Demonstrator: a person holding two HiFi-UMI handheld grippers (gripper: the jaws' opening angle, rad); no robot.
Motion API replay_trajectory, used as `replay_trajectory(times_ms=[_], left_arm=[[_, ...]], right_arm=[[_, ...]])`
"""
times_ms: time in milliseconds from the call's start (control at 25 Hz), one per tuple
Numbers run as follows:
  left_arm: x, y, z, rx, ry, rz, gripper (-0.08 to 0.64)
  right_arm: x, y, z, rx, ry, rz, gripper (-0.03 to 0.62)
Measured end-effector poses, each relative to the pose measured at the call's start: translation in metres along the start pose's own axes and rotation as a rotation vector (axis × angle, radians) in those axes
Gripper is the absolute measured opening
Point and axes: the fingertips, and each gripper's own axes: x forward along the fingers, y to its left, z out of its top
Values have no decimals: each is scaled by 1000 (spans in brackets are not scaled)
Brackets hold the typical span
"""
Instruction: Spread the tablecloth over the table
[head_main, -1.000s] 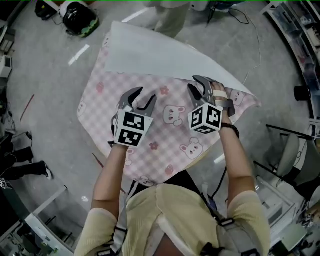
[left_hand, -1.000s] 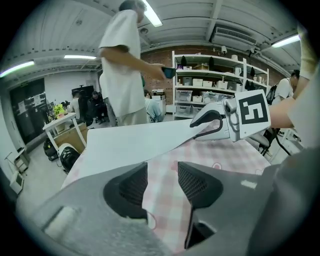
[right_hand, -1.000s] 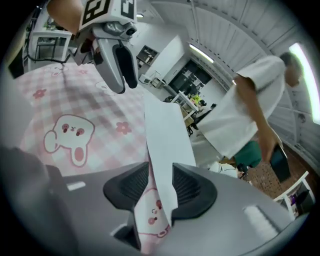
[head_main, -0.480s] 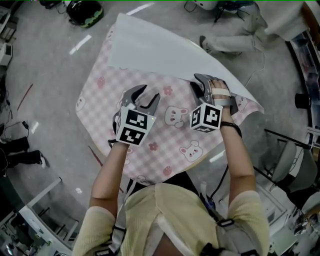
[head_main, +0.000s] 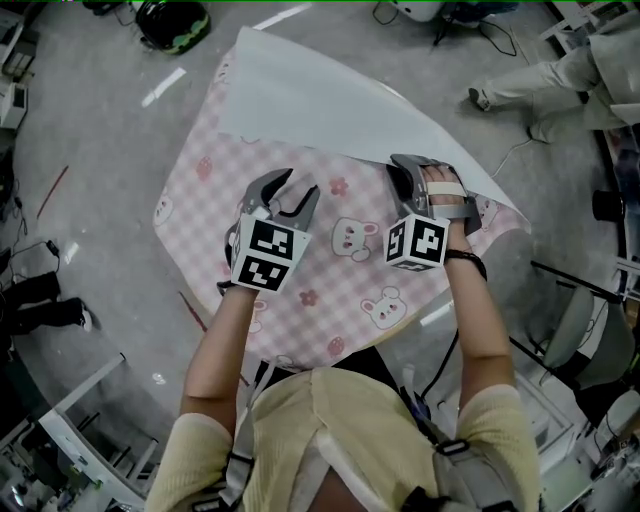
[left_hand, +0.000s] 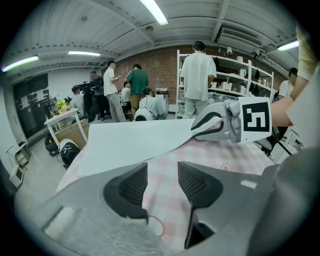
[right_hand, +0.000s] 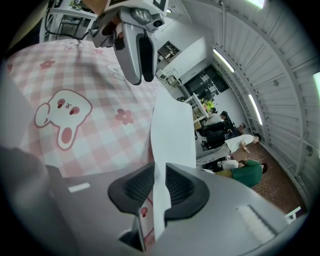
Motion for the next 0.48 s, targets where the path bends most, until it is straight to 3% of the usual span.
replay_trajectory(times_ms=[120, 480], left_arm=[[0, 2, 3, 5, -1, 1, 201], [1, 6, 13, 9, -16, 10, 201]], right_arm=[[-5, -7, 1, 16, -11, -23, 17], [-11, -38, -1, 89, -21, -79, 8]])
